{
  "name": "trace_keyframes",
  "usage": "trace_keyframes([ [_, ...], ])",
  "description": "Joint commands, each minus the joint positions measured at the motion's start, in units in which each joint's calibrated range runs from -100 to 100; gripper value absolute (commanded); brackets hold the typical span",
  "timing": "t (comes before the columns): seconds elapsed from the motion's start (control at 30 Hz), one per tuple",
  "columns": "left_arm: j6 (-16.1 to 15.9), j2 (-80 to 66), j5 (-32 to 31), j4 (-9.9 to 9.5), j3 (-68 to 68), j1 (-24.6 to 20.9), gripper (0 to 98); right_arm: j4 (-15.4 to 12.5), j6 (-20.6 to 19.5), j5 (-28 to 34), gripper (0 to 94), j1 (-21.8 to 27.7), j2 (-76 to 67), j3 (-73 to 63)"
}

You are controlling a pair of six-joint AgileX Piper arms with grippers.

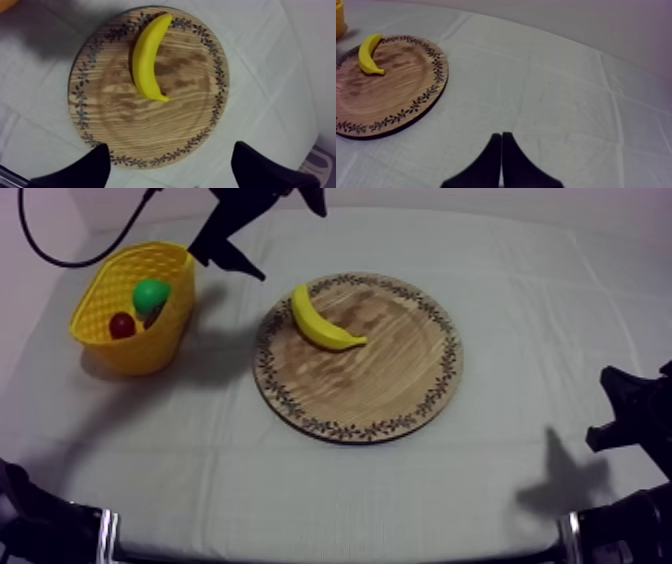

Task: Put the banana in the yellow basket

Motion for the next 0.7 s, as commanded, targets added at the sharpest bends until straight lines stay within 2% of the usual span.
trace_keyframes([
  [0.0, -0.58, 0.95, -0.01, -0.01, 0.29, -0.02, 91.0, -0.02, -0.01, 0.03, 0.3, 0.01, 0.0, 0.05],
  [0.33, -1.46, 8.37, 0.12, 0.17, -0.49, 0.02, 82.8, -0.02, -0.01, 0.03, 0.3, 0.01, 0.0, 0.05],
  [0.67, -2.25, 17.87, 0.13, 0.58, -5.51, -0.13, 81.7, -0.02, -0.01, 0.03, 0.3, 0.01, 0.0, 0.05],
])
